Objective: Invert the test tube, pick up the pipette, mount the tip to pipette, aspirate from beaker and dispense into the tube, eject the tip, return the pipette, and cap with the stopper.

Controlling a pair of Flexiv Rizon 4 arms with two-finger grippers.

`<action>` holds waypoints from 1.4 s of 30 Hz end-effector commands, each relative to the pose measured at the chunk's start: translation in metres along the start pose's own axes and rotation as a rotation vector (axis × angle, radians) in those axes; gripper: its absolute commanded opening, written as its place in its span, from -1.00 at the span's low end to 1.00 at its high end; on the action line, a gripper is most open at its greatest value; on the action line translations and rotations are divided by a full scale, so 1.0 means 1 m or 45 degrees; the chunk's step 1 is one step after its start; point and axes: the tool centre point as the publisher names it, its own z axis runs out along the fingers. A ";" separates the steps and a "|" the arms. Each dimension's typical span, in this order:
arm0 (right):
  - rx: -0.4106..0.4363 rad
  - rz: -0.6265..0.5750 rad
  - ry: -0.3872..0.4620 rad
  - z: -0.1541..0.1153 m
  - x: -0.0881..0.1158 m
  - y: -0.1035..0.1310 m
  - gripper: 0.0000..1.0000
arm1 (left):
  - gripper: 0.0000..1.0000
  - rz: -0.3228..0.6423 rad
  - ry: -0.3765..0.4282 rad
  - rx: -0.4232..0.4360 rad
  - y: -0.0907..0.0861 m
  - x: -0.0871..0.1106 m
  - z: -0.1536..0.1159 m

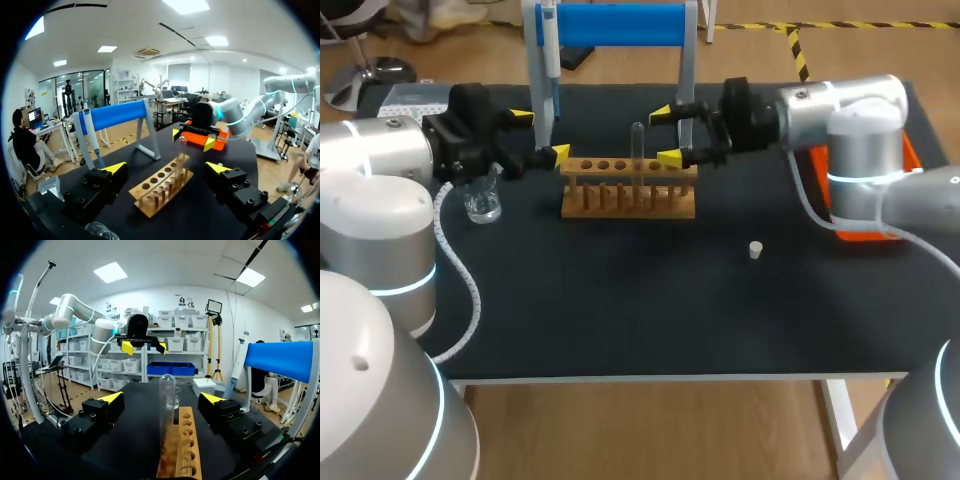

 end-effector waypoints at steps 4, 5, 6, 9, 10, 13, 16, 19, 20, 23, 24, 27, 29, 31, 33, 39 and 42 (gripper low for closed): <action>-0.019 0.008 0.067 0.013 -0.013 -0.010 1.00 | 1.00 0.002 0.001 0.010 0.002 0.000 0.000; -0.020 0.008 0.068 0.014 -0.014 -0.010 1.00 | 1.00 0.002 0.001 0.010 0.002 0.000 0.000; -0.021 0.008 0.068 0.015 -0.014 -0.010 1.00 | 1.00 0.002 0.001 0.010 0.002 0.000 0.000; -0.037 0.014 0.064 0.018 -0.016 -0.008 1.00 | 1.00 0.002 0.001 0.010 0.002 0.000 0.000; -0.039 0.014 0.061 0.019 -0.016 -0.008 1.00 | 1.00 0.002 0.001 0.010 0.002 0.000 0.000; -0.047 0.014 0.056 0.022 -0.015 -0.007 1.00 | 1.00 0.002 0.001 0.010 0.002 0.000 0.000; -0.048 0.016 0.055 0.024 -0.013 -0.007 1.00 | 1.00 0.002 0.001 0.010 0.002 0.000 0.000; -0.043 0.018 0.052 0.026 -0.010 -0.007 1.00 | 1.00 0.002 0.001 0.010 0.002 0.000 0.000; -0.042 0.021 0.050 0.027 -0.009 -0.007 1.00 | 1.00 0.002 0.001 0.010 0.002 0.000 0.000; -0.032 0.019 0.046 0.030 -0.007 -0.009 1.00 | 1.00 0.002 0.001 0.010 0.002 0.000 0.000; -0.030 0.018 0.043 0.031 -0.007 -0.009 1.00 | 1.00 0.002 0.001 0.010 0.002 0.000 0.000; -0.028 0.015 0.038 0.033 -0.006 -0.008 1.00 | 1.00 0.002 0.001 0.010 0.002 0.000 0.000; -0.027 0.010 0.033 0.034 -0.005 -0.007 1.00 | 1.00 0.002 0.001 0.010 0.002 0.000 0.000; -0.025 0.004 0.027 0.035 -0.005 -0.006 1.00 | 1.00 0.002 0.001 0.010 0.002 0.000 0.000; -0.025 0.002 0.021 0.035 -0.006 -0.006 1.00 | 1.00 0.002 0.001 0.010 0.002 0.000 0.000; -0.024 -0.001 0.003 0.037 -0.007 -0.004 0.55 | 1.00 0.002 0.001 0.010 0.002 0.000 0.000; -0.024 0.002 -0.006 0.037 -0.007 -0.004 0.40 | 1.00 0.002 0.001 0.010 0.002 0.000 0.000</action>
